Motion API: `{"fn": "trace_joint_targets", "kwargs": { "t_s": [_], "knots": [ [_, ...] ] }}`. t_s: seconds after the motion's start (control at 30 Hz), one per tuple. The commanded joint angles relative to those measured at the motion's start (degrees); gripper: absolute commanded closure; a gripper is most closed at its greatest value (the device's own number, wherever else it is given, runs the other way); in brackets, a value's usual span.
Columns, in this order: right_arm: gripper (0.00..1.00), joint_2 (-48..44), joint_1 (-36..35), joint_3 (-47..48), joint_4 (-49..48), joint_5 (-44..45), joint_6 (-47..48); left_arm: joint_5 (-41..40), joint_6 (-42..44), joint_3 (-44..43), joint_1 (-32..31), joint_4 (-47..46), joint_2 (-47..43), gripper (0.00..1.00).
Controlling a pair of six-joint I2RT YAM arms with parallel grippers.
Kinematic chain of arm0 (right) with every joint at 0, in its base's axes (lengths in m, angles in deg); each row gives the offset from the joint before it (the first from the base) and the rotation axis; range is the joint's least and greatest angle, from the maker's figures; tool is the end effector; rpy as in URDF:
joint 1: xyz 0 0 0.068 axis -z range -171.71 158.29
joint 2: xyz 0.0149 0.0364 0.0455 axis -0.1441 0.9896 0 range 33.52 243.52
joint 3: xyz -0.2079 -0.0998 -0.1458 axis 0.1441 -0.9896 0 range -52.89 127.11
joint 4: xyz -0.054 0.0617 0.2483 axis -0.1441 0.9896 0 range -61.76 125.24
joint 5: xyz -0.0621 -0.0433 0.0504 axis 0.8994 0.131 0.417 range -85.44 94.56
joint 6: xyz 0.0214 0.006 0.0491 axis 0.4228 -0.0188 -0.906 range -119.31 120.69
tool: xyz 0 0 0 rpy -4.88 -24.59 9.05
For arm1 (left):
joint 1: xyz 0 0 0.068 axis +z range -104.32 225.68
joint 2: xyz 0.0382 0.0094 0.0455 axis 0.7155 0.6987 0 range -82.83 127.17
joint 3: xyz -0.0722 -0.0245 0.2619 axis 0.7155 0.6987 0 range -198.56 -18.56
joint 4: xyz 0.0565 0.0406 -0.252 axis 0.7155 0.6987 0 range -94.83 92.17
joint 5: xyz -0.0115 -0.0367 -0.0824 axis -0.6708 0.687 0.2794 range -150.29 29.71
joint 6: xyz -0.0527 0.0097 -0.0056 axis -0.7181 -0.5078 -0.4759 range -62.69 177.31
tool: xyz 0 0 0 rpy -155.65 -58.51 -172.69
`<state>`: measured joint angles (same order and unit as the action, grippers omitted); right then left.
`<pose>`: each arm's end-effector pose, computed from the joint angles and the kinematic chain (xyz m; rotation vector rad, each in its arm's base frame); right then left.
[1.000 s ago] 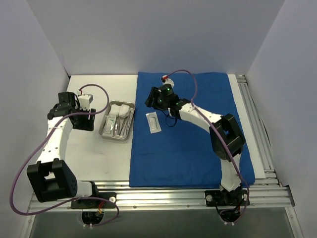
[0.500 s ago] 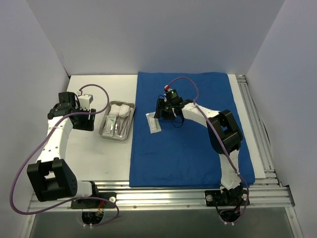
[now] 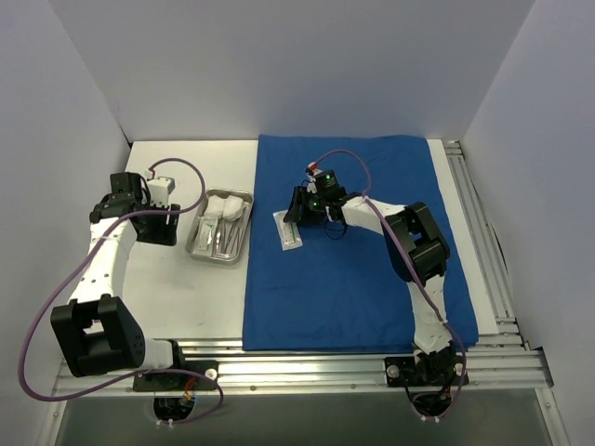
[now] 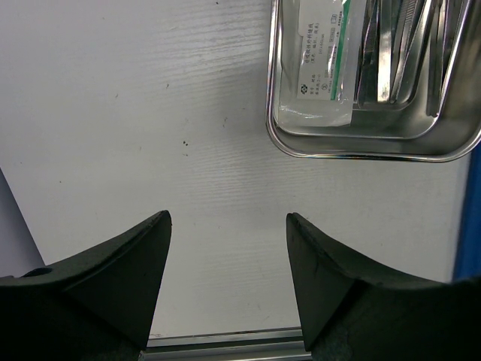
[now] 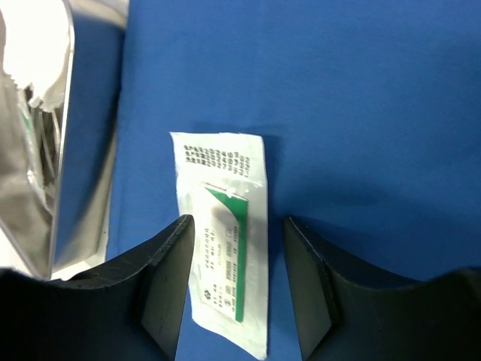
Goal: Prepare the surgical pack
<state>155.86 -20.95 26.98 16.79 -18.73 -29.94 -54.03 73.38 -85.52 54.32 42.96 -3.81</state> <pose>0.4067 0.2437 0.1604 -0.2325 2.2327 1.0275 0.2743 0.0378 0.2855 0.2072 2.5970 0.0110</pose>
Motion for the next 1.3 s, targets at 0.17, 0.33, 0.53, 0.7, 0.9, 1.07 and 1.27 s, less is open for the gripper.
{"fn": "trace_joint_targets", "kwargs": {
  "t_s": [0.17, 0.33, 0.53, 0.7, 0.9, 1.07, 1.27],
  "knots": [
    [0.57, 4.1, -1.1, -2.4, -2.7, -7.8, -2.6, 0.6, 0.1, -0.8, 0.3, -0.9, 0.2, 0.28],
    [0.76, 3.3, -1.1, -3.9, -4.5, -9.5, -3.6, 0.6, 0.1, -0.9, 0.3, -0.9, 0.3, 0.28],
    [0.97, 1.1, -0.8, -6.3, -8.4, -12.4, -6.5, 0.7, 0.1, -1.0, 0.4, -0.9, 0.4, 0.28],
    [1.00, -2.0, -0.8, -7.7, -13.2, -13.2, -12.0, 0.4, 0.1, -0.6, 0.3, -0.9, -0.2, 0.28],
    [1.00, -11.1, -3.5, -10.2, -20.1, -5.3, -20.7, 0.2, -0.1, -0.6, 0.3, -1.2, -0.2, 0.28],
    [1.00, -12.3, -12.4, -7.4, -20.7, 12.9, -26.3, 0.2, -0.2, -0.8, 0.3, -1.2, -0.3, 0.28],
    [1.00, -6.5, -17.8, -3.3, -26.6, 21.7, -31.9, -0.1, -0.2, -0.5, 0.3, -0.9, -1.1, 0.28]
  ]
}}
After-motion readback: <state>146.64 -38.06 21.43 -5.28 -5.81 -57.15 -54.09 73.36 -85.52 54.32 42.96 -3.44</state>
